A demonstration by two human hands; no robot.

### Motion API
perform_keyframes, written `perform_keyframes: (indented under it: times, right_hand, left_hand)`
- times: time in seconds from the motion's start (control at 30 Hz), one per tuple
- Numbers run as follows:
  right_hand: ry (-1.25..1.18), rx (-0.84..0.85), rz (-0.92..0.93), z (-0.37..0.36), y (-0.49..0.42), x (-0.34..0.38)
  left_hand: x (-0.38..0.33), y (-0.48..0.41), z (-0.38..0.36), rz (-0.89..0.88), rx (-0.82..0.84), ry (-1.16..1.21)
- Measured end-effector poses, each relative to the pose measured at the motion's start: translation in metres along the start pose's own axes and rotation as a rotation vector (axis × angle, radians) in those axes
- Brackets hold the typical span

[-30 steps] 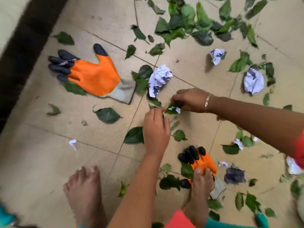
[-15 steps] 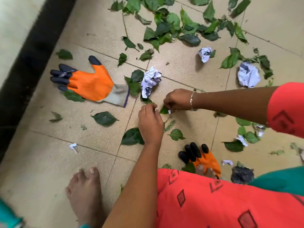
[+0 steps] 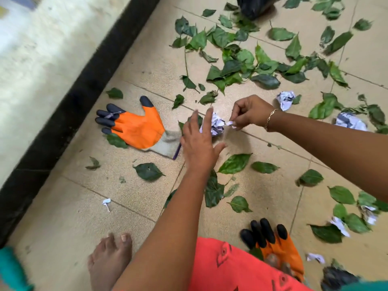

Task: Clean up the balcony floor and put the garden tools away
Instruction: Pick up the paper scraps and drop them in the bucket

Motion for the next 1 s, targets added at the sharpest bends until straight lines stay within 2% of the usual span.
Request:
perform_keyframes:
  times: [0.1, 0.17, 0.23, 0.3, 0.43, 0.53, 0.63, 0.77, 0.83, 0.9, 1.0]
  right_hand:
    - [-0.078, 0.031, -0.013, 0.001, -0.001, -0.001]
    - [-0.109, 0.039, -0.022, -0.001, -0.001, -0.004]
    - [-0.154, 0.070, -0.058, -0.007, -0.002, -0.008]
    - [-0.223, 0.116, -0.108, -0.014, -0.003, -0.010]
    - [-0.216, 0.090, -0.073, -0.030, -0.007, 0.006]
    - [-0.151, 0.102, 0.021, -0.057, -0.010, 0.030]
    - [-0.093, 0.208, 0.072, -0.096, -0.010, 0.052]
    - [0.061, 0.329, 0.105, -0.168, -0.003, 0.077]
    - [0.234, 0.375, 0.113, -0.208, 0.000, 0.084]
    - [0.560, 0.400, 0.273, -0.252, 0.009, 0.092]
    - [0.885, 0.402, 0.559, -0.310, 0.027, 0.098]
  left_hand:
    - [0.003, -0.016, -0.012, -0.028, 0.161, -0.167]
    - [0.006, -0.021, -0.011, -0.032, 0.118, -0.177]
    - [0.010, -0.023, -0.003, -0.028, -0.049, -0.049]
    - [0.014, -0.019, 0.011, -0.005, -0.252, 0.189]
    - [0.042, -0.005, 0.038, 0.164, -0.521, 0.648]
    - [0.073, 0.010, 0.060, 0.262, -0.665, 0.715]
    - [0.100, 0.037, 0.078, 0.356, -0.778, 0.792]
    - [0.145, 0.089, 0.092, 0.581, -0.967, 0.884]
    - [0.165, 0.118, 0.099, 0.729, -1.070, 0.890]
    - [0.182, 0.148, 0.107, 0.850, -1.149, 0.852]
    - [0.201, 0.185, 0.117, 0.971, -1.228, 0.805]
Point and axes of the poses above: each hand's wrist, its own y-axis away from the middle knuckle, its own z-axis out of the back of the hand, x = y × z, the point moved 7 cm from there along -y, towards the middle knuckle, and after that the axes turned 15 degrees about -z, right-handed, at the moved point
